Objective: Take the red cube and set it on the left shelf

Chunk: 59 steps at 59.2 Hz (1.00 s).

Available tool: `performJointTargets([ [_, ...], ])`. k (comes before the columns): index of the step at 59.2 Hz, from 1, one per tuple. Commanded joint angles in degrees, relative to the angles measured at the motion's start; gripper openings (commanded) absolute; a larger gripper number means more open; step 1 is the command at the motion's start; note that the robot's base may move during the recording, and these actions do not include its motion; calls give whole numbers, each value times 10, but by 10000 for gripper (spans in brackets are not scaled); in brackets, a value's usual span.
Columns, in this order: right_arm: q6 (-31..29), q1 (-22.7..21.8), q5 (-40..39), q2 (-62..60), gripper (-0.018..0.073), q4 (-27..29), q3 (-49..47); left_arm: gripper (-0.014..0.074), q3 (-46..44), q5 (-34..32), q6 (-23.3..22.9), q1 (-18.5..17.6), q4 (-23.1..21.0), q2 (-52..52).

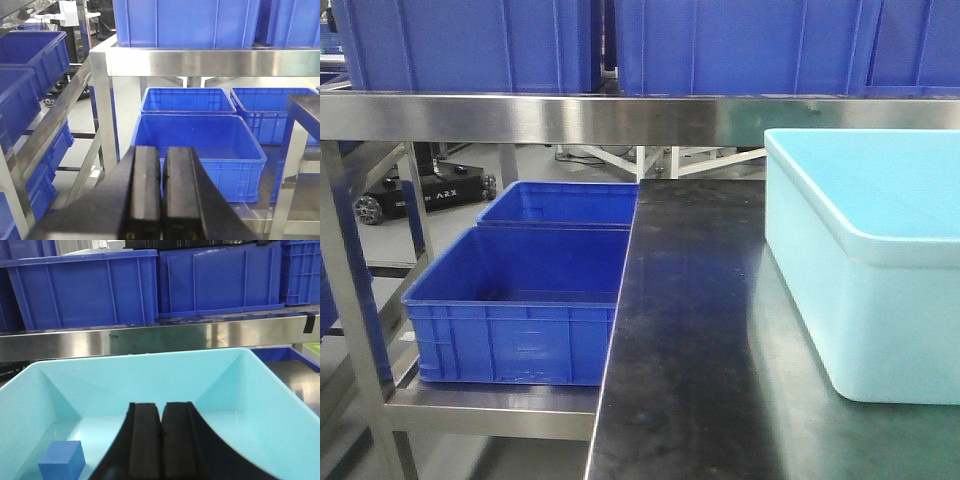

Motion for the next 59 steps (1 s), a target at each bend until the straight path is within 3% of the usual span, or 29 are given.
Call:
performJointTargets([
  [1, -4, -3, -51, -12, 50, -5, -9, 101, 13, -50, 0, -2, -2, -9],
  [59, -4, -3, -54, -12, 50, -5, -9, 101, 13, -50, 0, -2, -2, -9],
])
